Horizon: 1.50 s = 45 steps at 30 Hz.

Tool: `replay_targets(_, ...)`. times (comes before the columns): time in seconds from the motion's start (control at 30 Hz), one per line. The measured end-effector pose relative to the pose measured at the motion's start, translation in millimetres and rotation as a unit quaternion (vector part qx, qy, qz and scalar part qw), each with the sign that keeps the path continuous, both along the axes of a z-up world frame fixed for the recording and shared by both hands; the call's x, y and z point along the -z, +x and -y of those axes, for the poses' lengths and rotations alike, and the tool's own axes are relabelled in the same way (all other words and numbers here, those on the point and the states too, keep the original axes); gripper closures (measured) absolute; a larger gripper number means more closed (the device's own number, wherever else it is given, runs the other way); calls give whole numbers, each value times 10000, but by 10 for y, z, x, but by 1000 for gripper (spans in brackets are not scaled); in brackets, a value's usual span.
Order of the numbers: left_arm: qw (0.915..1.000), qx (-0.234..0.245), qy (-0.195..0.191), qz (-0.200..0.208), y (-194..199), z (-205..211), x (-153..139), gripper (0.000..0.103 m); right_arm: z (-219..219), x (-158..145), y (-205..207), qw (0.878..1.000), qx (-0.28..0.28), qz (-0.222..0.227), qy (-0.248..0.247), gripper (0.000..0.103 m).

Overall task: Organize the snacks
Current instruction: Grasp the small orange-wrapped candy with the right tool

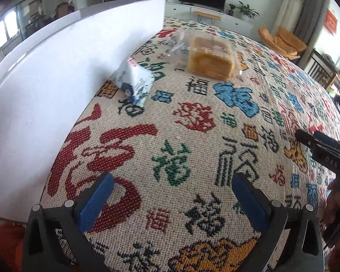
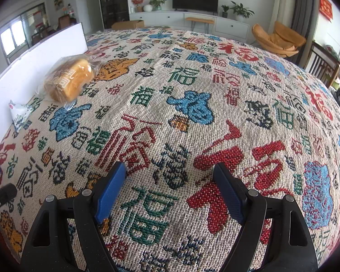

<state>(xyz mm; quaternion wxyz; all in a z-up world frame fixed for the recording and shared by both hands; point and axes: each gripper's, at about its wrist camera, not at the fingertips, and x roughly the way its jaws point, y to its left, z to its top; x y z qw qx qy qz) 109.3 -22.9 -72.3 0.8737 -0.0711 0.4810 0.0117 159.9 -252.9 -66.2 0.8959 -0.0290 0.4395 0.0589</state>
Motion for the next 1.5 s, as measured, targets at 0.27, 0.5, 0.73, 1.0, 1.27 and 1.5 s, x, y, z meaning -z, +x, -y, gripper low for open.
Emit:
replay_targets(0.27,9989,64,454,-100,26,118,50,0,-11,-18,33,10000,-43,8,21,21)
replay_targets(0.5,9989,43,464,-75,31,104,58,0,-551,-814,872,9937,-681,340,816,21)
replay_targets(0.73,9989,78,454,-76,69,112,62,0,-1687,-575,2335,9784,-631,-1581,1170,21)
replay_targets(1.0,9989,108,441,-63,121,110,71,0,-2171,-8,2814,9738,84,-2149,734,66)
replay_targets(1.27,9990,76,444,-45,127,132,78,0,-1755,-72,2567,9788,-5,-2042,155,75)
replay_targets(1.5,9990,74,442,-41,112,118,82,0,-892,-369,2073,9806,-54,-1954,129,82)
